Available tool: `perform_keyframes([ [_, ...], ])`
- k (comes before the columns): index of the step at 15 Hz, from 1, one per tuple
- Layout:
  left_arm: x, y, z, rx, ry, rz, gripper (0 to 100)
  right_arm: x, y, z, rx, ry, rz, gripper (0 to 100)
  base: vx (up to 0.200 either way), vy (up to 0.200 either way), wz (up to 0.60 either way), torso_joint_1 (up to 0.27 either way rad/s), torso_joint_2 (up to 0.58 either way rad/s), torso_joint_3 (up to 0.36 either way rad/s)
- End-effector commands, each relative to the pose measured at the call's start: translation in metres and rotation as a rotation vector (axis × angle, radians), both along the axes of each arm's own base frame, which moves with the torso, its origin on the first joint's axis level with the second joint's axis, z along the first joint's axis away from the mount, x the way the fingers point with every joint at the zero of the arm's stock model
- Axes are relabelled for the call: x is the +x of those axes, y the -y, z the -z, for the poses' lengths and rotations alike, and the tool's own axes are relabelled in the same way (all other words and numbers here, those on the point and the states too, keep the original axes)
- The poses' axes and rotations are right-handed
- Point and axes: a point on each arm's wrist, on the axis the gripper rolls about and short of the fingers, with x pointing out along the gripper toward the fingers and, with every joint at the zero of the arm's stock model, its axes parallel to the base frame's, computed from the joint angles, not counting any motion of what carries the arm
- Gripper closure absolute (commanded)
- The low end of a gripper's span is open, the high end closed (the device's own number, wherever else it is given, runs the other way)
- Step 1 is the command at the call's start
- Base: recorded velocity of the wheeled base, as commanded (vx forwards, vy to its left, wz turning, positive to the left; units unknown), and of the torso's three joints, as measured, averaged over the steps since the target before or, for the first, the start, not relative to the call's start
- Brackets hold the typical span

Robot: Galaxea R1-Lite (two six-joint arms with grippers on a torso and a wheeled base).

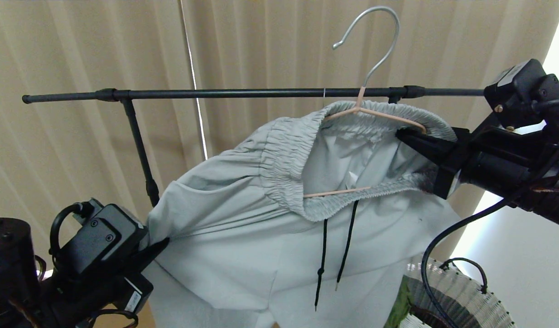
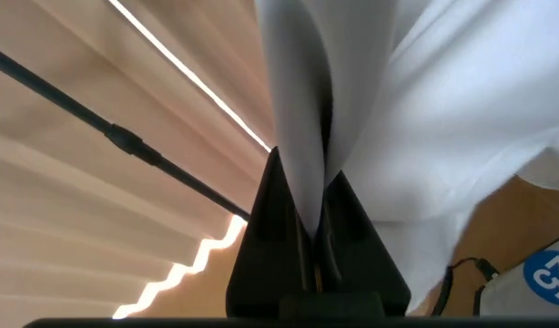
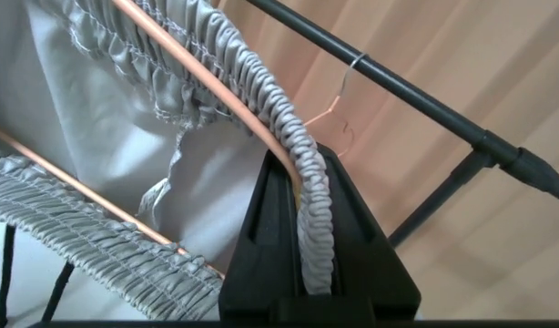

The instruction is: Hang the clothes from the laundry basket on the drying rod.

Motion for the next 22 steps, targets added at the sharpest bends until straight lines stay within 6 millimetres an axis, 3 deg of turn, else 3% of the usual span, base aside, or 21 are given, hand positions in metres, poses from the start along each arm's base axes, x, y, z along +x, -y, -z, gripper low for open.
perform_keyframes([
  [1,-0.001,0.000,-0.001,-0.001,0.005,0.005,0,0.001,0.000,0.001,-0.005,-0.007,0.003,100,0.000,0.000,0.00,0.000,0.00,0.000],
  [5,-0.009,0.005,-0.006,-0.024,0.030,0.054,0,0.002,0.000,0.001,-0.027,-0.049,0.013,100,0.000,0.000,0.00,0.000,0.00,0.000],
  [10,-0.028,-0.003,-0.026,-0.227,0.073,0.163,0,0.011,0.009,0.002,-0.097,-0.161,0.197,100,0.000,0.000,0.00,0.000,0.00,0.000],
  [15,-0.017,-0.033,-0.018,-0.233,0.064,-0.076,0,0.010,0.013,0.002,-0.112,-0.215,0.345,100,0.000,0.000,0.00,0.000,0.00,0.000],
  [18,-0.020,-0.034,-0.014,-0.226,0.056,-0.075,0,0.010,0.018,0.003,-0.114,-0.215,0.400,100,0.000,0.000,0.00,0.000,0.00,0.000],
  [22,-0.009,-0.032,-0.017,-0.230,0.047,-0.086,0,0.012,0.026,0.005,-0.121,-0.232,0.432,100,0.000,0.000,0.00,0.000,0.00,0.000],
])
